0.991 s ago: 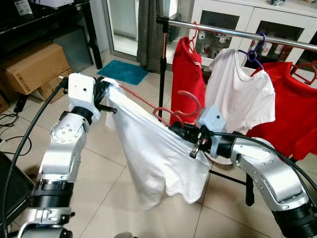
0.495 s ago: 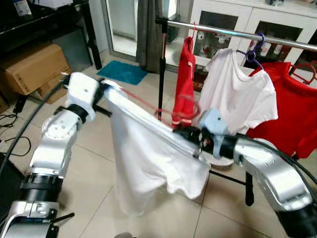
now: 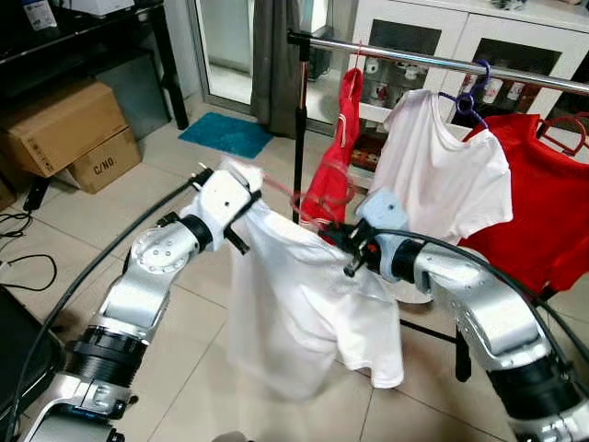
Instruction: Hang hanger
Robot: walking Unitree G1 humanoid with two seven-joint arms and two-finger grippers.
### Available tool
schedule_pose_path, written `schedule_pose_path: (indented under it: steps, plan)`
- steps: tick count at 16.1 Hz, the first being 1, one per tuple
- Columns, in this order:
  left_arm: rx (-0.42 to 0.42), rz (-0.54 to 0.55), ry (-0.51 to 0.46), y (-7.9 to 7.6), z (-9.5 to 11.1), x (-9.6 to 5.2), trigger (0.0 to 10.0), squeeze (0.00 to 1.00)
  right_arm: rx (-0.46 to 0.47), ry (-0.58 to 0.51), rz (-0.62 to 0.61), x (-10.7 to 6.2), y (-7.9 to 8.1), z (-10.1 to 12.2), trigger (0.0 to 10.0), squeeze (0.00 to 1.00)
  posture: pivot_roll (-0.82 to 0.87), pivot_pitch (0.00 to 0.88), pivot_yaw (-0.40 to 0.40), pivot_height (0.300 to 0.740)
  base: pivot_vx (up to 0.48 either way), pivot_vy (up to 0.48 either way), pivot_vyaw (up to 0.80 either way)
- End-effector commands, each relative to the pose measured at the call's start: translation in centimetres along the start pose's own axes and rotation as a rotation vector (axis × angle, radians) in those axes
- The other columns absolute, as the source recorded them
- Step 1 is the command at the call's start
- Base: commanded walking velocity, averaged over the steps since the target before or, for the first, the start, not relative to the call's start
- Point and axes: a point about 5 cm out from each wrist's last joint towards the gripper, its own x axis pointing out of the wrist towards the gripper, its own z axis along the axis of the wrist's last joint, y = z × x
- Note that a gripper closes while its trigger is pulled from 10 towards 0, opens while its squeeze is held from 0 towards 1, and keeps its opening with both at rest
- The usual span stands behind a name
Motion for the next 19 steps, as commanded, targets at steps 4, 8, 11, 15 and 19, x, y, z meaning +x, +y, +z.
schedule_pose_path:
  steps: [4,8,11,15,19]
  plan:
    - [0.073,0.002,0.006,0.7,0.3,0.1,0.0,0.00,-0.149,0.188,0.080,0.3,-1.2,-0.8,0.0,0.00,0.06,0.000,0.016,0.740,0.000,0.000,0.00]
    - [0.076,-0.119,0.003,-2.3,0.4,0.7,0.0,0.00,-0.202,0.291,0.153,2.5,-0.8,0.5,0.0,0.00,0.06,0.000,0.014,0.740,0.000,0.000,0.00]
    - [0.067,-0.174,0.012,-4.2,0.4,1.1,0.0,0.00,-0.239,0.328,0.227,3.7,0.5,0.9,0.0,0.00,0.06,0.000,0.016,0.740,0.000,0.000,0.00]
    - [0.076,-0.052,0.065,-1.9,-0.5,0.4,0.0,0.00,-0.255,0.501,0.296,2.5,0.8,-2.7,0.0,0.00,0.06,0.000,0.012,0.740,0.000,0.000,0.00]
    - [0.161,0.028,0.211,1.9,-2.9,-2.0,0.0,0.00,-0.192,0.605,0.268,-0.3,-0.7,-5.7,0.0,0.00,0.06,0.000,0.010,0.740,0.000,0.000,0.00]
